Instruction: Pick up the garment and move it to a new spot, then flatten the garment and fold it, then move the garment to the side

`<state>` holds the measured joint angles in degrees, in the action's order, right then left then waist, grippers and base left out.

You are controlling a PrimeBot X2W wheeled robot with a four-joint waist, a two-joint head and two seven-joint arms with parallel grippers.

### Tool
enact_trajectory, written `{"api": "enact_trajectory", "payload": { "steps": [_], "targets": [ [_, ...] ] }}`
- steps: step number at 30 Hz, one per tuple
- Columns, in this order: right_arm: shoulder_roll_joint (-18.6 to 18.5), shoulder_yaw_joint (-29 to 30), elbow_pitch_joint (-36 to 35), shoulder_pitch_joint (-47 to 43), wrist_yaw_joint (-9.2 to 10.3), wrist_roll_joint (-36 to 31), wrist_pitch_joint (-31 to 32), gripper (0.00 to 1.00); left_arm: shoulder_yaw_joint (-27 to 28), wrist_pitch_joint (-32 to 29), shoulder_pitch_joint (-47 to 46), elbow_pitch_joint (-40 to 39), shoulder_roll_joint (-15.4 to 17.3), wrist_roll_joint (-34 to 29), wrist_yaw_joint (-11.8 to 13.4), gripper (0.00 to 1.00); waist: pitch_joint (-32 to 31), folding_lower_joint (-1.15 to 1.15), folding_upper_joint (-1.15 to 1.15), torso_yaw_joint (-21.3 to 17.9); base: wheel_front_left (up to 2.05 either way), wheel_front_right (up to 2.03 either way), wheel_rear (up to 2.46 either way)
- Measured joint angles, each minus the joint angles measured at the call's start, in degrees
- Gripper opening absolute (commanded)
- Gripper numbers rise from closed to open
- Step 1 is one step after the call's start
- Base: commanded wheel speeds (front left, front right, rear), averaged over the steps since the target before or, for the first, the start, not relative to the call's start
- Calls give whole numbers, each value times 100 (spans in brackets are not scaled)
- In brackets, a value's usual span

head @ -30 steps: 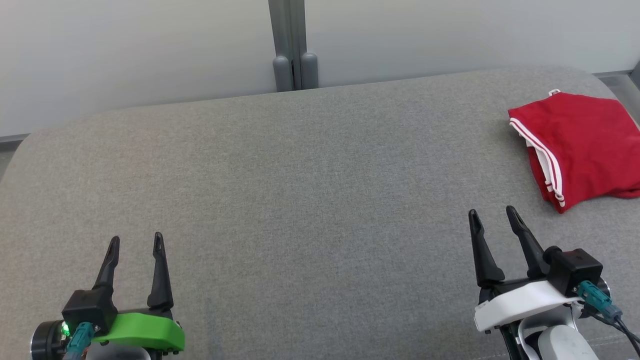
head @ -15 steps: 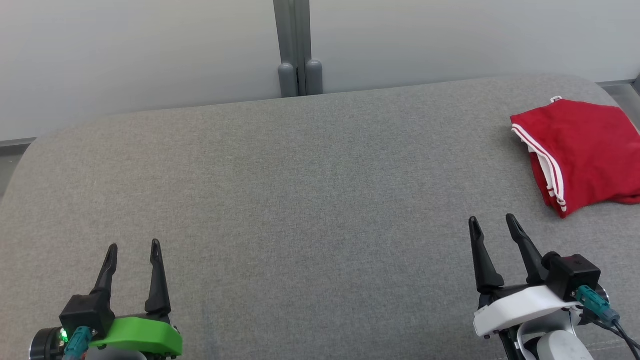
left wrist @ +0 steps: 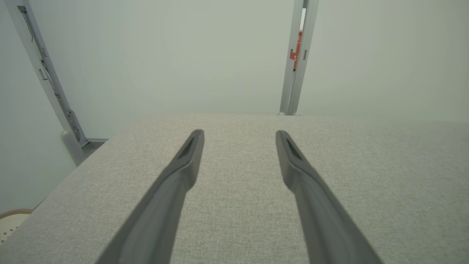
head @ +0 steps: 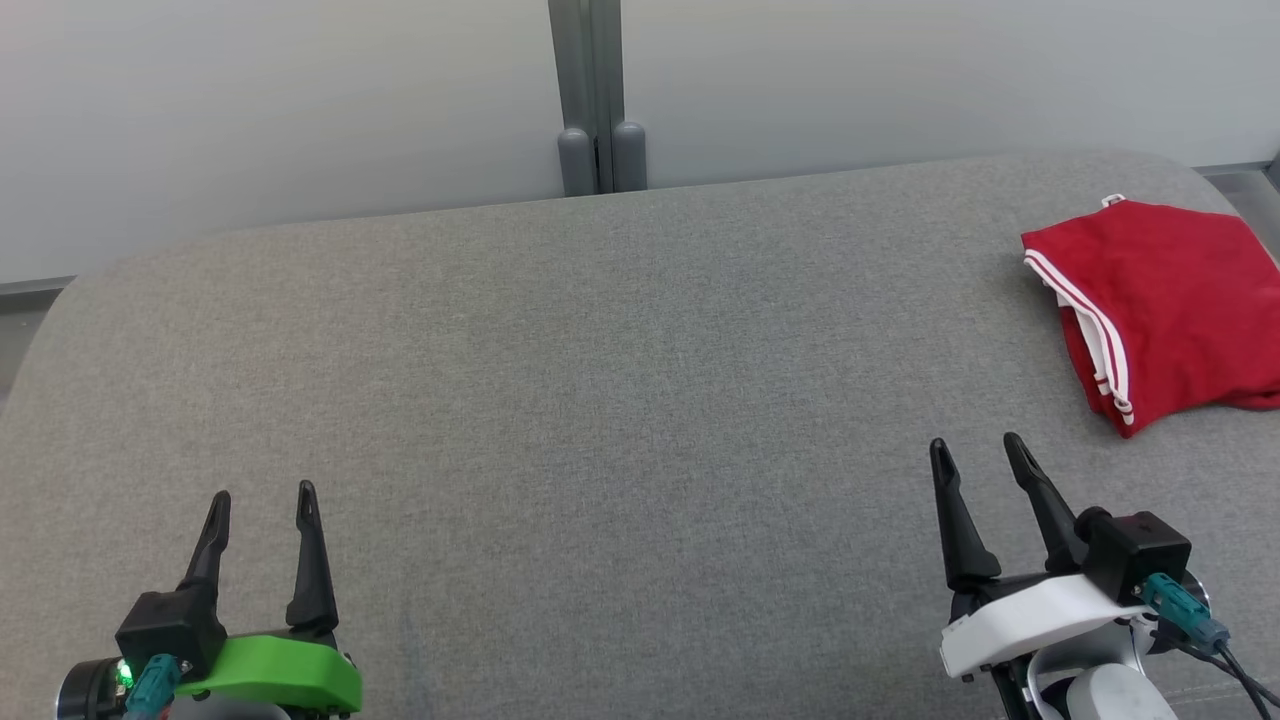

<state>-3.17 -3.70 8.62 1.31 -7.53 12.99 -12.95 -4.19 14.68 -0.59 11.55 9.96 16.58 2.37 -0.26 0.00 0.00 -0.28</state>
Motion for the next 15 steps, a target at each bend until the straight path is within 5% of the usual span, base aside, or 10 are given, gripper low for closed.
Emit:
{"api": "enact_trajectory", "payload": {
  "steps": [2, 3, 15],
  "targets": [
    [2, -8, 10, 1, 0, 1, 0, 100, -5, 1, 0, 9, 2, 0, 15, 100, -3, 0, 0, 3, 0, 0, 0],
    [4, -14, 14, 1, 0, 7, 0, 0, -5, 1, -1, 13, 2, 4, 16, 0, -4, 0, 0, 4, 0, 0, 0],
    [30, 12, 285, -131, -1, 745, 154, 0, 59, -236, 73, 320, -167, 654, -52, 0, -2, 0, 0, 6, 0, 0, 0]
  ]
}}
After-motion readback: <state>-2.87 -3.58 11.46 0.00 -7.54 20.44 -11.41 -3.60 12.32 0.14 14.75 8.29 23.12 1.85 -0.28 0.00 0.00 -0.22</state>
